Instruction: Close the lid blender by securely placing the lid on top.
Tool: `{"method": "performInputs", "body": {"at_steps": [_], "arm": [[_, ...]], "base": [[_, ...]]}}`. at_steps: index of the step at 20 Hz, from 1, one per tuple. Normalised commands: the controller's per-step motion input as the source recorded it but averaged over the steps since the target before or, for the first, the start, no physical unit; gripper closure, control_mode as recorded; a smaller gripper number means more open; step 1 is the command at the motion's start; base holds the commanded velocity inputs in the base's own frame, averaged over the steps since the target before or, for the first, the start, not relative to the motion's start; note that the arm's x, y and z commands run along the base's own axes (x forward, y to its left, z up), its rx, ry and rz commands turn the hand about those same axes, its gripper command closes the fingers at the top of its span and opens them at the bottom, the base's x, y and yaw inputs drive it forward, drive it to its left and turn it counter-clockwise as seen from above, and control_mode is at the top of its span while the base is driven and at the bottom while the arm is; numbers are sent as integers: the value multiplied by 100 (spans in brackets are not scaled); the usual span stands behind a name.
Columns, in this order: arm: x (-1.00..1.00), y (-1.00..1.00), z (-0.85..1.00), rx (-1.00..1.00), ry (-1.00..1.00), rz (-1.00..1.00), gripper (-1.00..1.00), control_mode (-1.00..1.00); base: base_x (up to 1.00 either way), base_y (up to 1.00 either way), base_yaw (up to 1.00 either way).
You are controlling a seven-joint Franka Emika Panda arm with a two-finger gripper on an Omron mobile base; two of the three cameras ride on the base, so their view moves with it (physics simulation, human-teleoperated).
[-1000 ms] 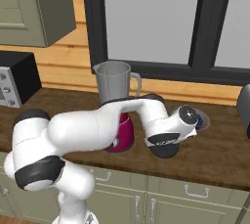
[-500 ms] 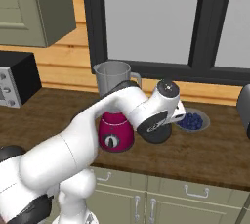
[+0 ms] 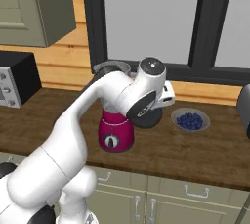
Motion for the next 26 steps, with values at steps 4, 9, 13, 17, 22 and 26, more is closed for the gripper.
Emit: {"method": "performInputs", "body": {"at_steps": [4,9,13,17,22,26], "arm": [[-1,24,64,8,0,-2,100,-100],[0,31,56,12,-1,-6,100,-100],[0,30,47,13,-3,-10,100,-100],[0,34,32,9,-4,-16,100,-100],[9,38,20,2,-2,-24,100,-100],[16,42,21,0,0,-24,100,-100]], "base": [[0,0,0],[0,0,0],[0,0,0],[0,0,0],[0,0,0],[0,0,0]]}}
